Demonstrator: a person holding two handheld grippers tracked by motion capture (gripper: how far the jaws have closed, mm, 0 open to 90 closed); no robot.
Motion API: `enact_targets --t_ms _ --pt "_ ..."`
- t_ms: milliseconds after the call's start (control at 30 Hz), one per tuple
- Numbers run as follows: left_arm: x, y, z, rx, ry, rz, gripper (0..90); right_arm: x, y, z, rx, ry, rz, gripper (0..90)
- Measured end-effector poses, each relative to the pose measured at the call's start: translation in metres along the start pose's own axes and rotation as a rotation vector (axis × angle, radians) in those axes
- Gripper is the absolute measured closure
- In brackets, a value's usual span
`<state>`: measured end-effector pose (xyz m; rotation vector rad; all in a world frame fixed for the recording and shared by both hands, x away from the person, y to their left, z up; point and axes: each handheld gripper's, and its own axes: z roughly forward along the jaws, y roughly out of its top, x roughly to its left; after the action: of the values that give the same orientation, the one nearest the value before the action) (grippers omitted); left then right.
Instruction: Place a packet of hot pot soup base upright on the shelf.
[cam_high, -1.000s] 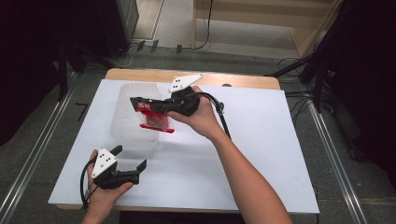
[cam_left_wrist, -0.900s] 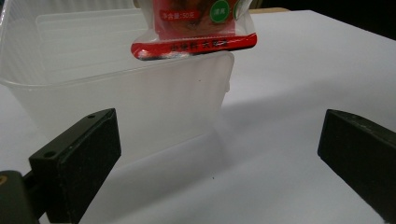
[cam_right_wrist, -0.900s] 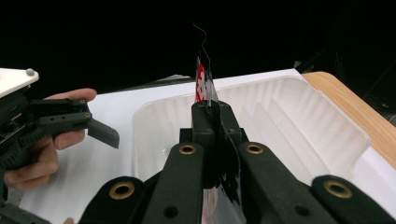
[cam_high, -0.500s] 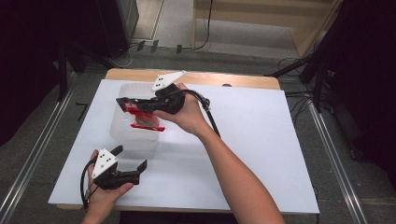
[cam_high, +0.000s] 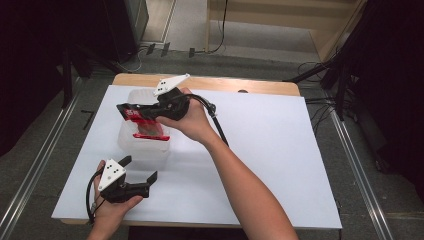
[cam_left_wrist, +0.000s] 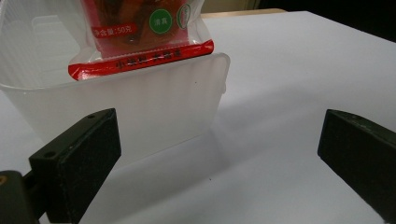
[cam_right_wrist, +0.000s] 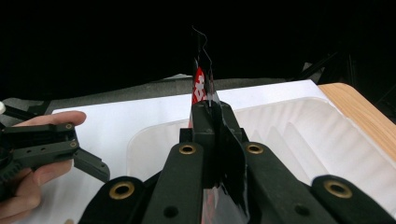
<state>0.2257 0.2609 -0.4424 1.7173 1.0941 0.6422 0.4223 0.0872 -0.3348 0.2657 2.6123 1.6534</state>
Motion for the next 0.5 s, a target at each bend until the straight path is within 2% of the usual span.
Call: enact_targets --t_ms 233,467,500 --pt "0.000 0.000 0.000 0.001 0.002 0.000 0.0 -0.003 0.005 0.007 0.004 -0.013 -0.008 90.0" --pt "0.001 0.000 -0.001 -0.001 0.003 -0.001 0.0 0.000 0.005 0.014 0.002 -0.005 -0.020 90.0" --pt "0.001 0.000 -0.001 -0.001 0.003 -0.001 0.0 0.000 0.004 0.016 0.001 -0.008 -0.037 90.0"
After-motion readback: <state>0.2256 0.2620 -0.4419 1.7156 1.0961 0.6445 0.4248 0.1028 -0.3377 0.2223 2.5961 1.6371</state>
